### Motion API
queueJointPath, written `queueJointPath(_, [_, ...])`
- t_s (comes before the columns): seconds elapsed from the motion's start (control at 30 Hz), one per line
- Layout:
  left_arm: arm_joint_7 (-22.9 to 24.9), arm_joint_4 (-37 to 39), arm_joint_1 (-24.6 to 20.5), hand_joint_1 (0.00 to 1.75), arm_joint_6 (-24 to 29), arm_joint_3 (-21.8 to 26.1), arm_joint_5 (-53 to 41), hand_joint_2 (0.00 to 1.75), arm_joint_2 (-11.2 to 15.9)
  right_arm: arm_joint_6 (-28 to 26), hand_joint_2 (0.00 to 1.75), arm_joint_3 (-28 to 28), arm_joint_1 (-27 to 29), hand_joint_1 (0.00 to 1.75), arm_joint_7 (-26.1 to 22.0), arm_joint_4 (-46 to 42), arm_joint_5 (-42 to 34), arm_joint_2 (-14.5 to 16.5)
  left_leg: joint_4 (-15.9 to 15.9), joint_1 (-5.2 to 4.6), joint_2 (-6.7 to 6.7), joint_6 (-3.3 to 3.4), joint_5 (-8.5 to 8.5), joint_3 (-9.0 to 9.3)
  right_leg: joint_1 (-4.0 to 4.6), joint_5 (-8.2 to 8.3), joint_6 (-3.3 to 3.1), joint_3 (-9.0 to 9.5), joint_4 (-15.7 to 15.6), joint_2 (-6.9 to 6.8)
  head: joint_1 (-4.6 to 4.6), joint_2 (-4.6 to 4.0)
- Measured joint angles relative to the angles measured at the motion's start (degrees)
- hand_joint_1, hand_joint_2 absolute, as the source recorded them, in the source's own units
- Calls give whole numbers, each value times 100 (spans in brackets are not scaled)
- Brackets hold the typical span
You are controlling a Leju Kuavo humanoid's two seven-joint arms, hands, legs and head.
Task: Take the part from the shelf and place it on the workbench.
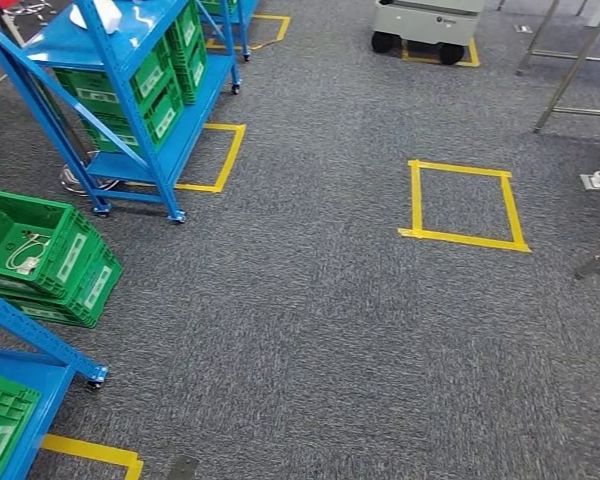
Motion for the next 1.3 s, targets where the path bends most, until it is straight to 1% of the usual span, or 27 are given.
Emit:
queueJointPath(0.07, [9,0,-7,0,-4,5,7,0,-1,1,0,1,-3,0,30,-5,36,14,21,5,-159,-55,11,-16,-59,302,10,341,-760,274,1,1])
queueJointPath(0.13, [10,0,-13,0,-1,9,13,0,3,1,0,2,-2,0,54,-7,68,37,29,12,-286,-135,38,-62,-75,354,-27,484,-1083,449,3,1])
queueJointPath(0.2, [10,0,7,0,4,21,18,0,7,0,0,-1,-2,0,75,-13,83,50,15,39,-383,-216,82,-115,-52,381,-125,494,-1096,344,4,0])
queueJointPath(0.27, [10,0,29,0,5,37,19,0,3,0,0,-4,-1,0,86,-20,87,58,174,34,-200,-267,-32,-215,-44,424,-215,498,-1115,206,-25,0])
queueJointPath(0.33, [10,0,16,0,6,43,19,0,-1,0,0,-5,12,0,86,-24,89,63,777,9,152,-285,-406,-494,-19,444,-267,484,-1134,44,-70,1])
queueJointPath(0.37, [10,0,5,0,6,44,19,0,0,0,0,-6,20,0,86,-24,89,64,1173,7,252,-290,-605,-674,-1,445,-282,474,-1136,-45,-84,1])
queueJointPath(0.4, [10,0,2,0,6,45,19,0,1,0,0,-8,25,0,86,-24,89,64,1493,7,297,-291,-734,-813,13,444,-290,464,-1136,-135,-83,1])
queueJointPath(0.43, [10,0,5,0,6,47,20,0,1,0,0,-10,24,0,86,-24,89,63,1642,7,314,-285,-757,-861,24,442,-294,458,-1135,-218,-84,0])
queueJointPath(0.47, [10,0,12,0,6,49,20,0,3,0,0,-12,20,0,85,-24,90,64,1577,4,326,-274,-675,-801,30,442,-295,457,-1135,-297,-84,0])
queueJointPath(0.5, [10,0,18,0,6,50,20,0,4,0,0,-13,14,0,81,-24,92,64,1318,-4,358,-256,-516,-638,33,440,-294,461,-1135,-369,-84,0])
queueJointPath(0.57, [8,0,8,0,6,51,19,0,7,0,0,-13,5,0,62,-27,103,66,546,-46,598,-201,-205,-188,53,425,-273,473,-1121,-496,-88,1])
queueJointPath(0.6, [4,0,-9,0,6,51,19,0,7,0,0,-13,6,0,47,-31,110,67,262,-67,707,-167,-132,-32,69,416,-250,467,-1112,-550,-88,1])
queueJointPath(0.63, [-2,0,-22,0,7,51,19,0,6,0,0,-13,7,0,33,-38,120,67,94,-86,778,-136,-111,49,83,408,-225,466,-1104,-607,-85,1])
queueJointPath(0.7, [-14,0,-22,0,7,53,20,0,7,-1,0,-13,4,0,13,-65,148,75,23,-95,690,-73,-112,52,93,399,-170,476,-1111,-725,-74,1])
queueJointPath(0.73, [-18,0,-6,0,7,55,22,0,6,-2,0,-13,1,0,7,-87,162,79,3,-85,631,-44,-98,52,86,375,-137,479,-1093,-713,-67,1])
queueJointPath(0.8, [-18,0,8,0,4,61,25,0,3,-6,0,-13,5,0,-1,-130,181,90,-29,-49,510,16,-63,63,62,172,-69,355,-799,-468,-43,1])
queueJointPath(0.87, [-17,0,-5,0,-2,64,26,0,-5,-9,0,-11,28,0,-2,-148,186,97,-31,-30,382,50,-46,51,36,-180,-22,22,-82,-165,-8,1])
queueJointPath(0.9, [-12,0,-11,0,-7,65,27,0,-9,-9,0,-11,41,0,-2,-151,183,98,-31,-28,305,58,-41,45,29,-304,-7,-151,265,-105,2,1])
queueJointPath(0.93, [-2,0,-10,0,-10,66,29,0,-11,-9,0,-11,53,0,-1,-152,180,98,-30,-27,227,59,-38,43,27,-331,2,-258,459,-80,4,1])
queueJointPath(0.97, [12,0,-7,0,-12,67,32,0,-12,-9,0,-12,59,0,-1,-153,177,98,-29,-26,146,55,-34,43,23,-250,6,-266,440,-67,7,0])
queueJointPath(1.0, [25,0,-3,0,-13,69,35,0,-13,-9,0,-13,59,0,0,-153,175,98,-26,-21,63,46,-28,44,15,-78,6,-164,203,-45,7,0])
queueJointPath(1.03, [35,0,-2,0,-14,72,37,0,-14,-9,0,-13,57,0,1,-153,175,98,-23,-15,-16,30,-24,45,-3,130,11,16,-175,31,8,0])
queueJointPath(1.07, [41,0,-4,0,-14,73,37,0,-15,-8,0,-13,51,0,1,-152,177,99,-14,-18,-90,3,-19,39,-32,275,19,201,-563,201,10,0])
queueJointPath(1.1, [43,0,-9,0,-14,74,37,0,-16,-8,0,-12,46,0,2,-152,179,102,-2,-19,-162,-30,-15,24,-58,366,3,347,-863,347,4,0])
queueJointPath(1.17, [45,0,-12,0,-13,76,37,0,-14,-7,0,-11,41,0,3,-150,181,109,9,-14,-283,-114,12,-26,-70,377,-64,458,-1072,512,-3,1])
queueJointPath(1.23, [42,0,2,0,-13,83,37,0,-12,-7,0,-14,41,0,0,-150,179,113,9,11,-341,-189,41,-76,-49,411,-166,467,-1079,372,-7,1])
queueJointPath(1.3, [25,0,10,0,-13,90,37,0,-14,-9,0,-20,41,0,-16,-151,175,116,217,3,-82,-240,-109,-192,-43,439,-249,466,-1106,218,-45,1])
